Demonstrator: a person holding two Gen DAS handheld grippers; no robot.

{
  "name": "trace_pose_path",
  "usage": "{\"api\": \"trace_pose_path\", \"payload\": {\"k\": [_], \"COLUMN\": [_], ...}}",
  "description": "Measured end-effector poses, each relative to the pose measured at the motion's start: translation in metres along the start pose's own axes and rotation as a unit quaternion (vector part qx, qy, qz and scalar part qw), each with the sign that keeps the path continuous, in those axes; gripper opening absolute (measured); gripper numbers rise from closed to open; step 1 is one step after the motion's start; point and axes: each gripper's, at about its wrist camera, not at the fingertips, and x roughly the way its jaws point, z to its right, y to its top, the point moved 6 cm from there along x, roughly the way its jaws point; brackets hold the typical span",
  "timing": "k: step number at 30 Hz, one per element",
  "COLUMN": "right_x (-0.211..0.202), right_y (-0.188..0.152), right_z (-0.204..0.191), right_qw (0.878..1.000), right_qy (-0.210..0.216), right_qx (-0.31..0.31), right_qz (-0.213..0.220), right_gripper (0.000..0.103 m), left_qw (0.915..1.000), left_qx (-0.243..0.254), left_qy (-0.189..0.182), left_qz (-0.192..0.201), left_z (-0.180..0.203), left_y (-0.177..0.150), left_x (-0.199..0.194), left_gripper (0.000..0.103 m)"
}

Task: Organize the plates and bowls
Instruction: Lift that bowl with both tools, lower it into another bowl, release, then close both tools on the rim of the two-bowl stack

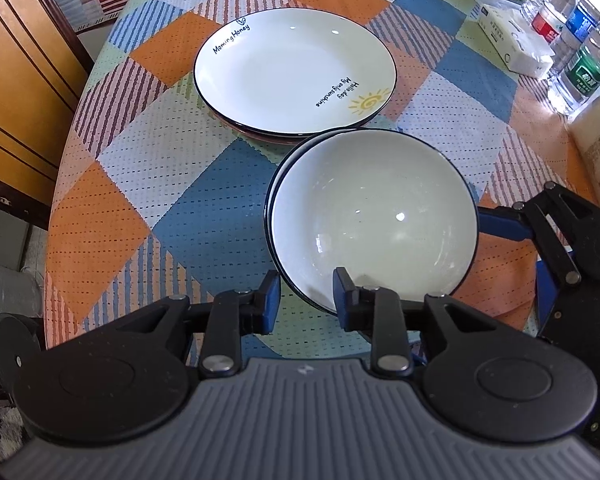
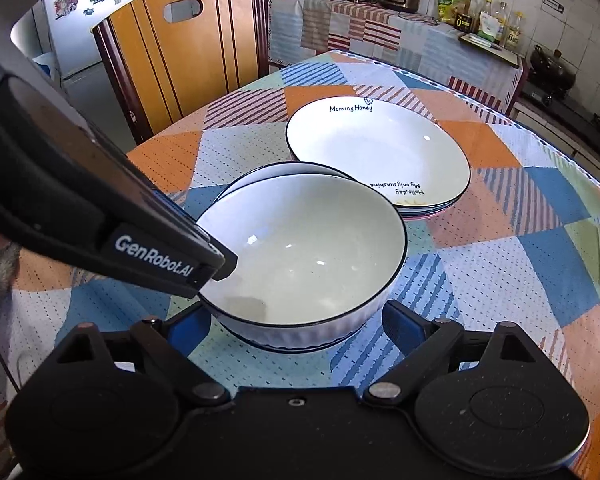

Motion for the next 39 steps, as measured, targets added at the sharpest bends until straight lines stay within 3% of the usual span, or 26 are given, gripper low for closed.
{"api": "trace_pose_path", "payload": {"k": [12, 14, 18, 22, 28, 39], "right_x": [-0.033, -0.035, -0.036, -0.026, 0.003, 0.047], "right_y": [-0.012, -0.016, -0.025, -0.033, -0.045, -0.038], "right_z": [0.015, 0.016, 0.018, 0.017, 0.012, 0.007], "right_qw": [0.999, 0.998, 0.998, 0.997, 0.999, 0.996], "right_qy": [0.031, 0.036, 0.04, 0.051, 0.039, 0.046], "right_qx": [0.028, 0.029, 0.032, 0.042, 0.028, 0.043], "right_qz": [0.031, 0.033, 0.044, 0.041, 0.021, 0.069], "right_gripper": [0.095, 0.095, 0.095, 0.095, 0.095, 0.095], "left_qw": [0.9994, 0.9993, 0.9988, 0.998, 0.9915, 0.9866], "left_qx": [0.009, 0.005, -0.012, -0.04, -0.077, -0.087], "left_qy": [0.004, -0.001, -0.016, -0.029, -0.076, -0.127], "left_qz": [0.033, 0.038, 0.044, 0.04, 0.073, 0.054], "left_z": [0.003, 0.0, -0.008, -0.017, -0.027, -0.025], "left_y": [-0.009, -0.011, -0.016, -0.019, -0.016, -0.006], "left_x": [-0.042, -0.047, -0.051, -0.045, -0.04, 0.022], "left_gripper": [0.042, 0.052, 0.057, 0.058, 0.062, 0.062]}}
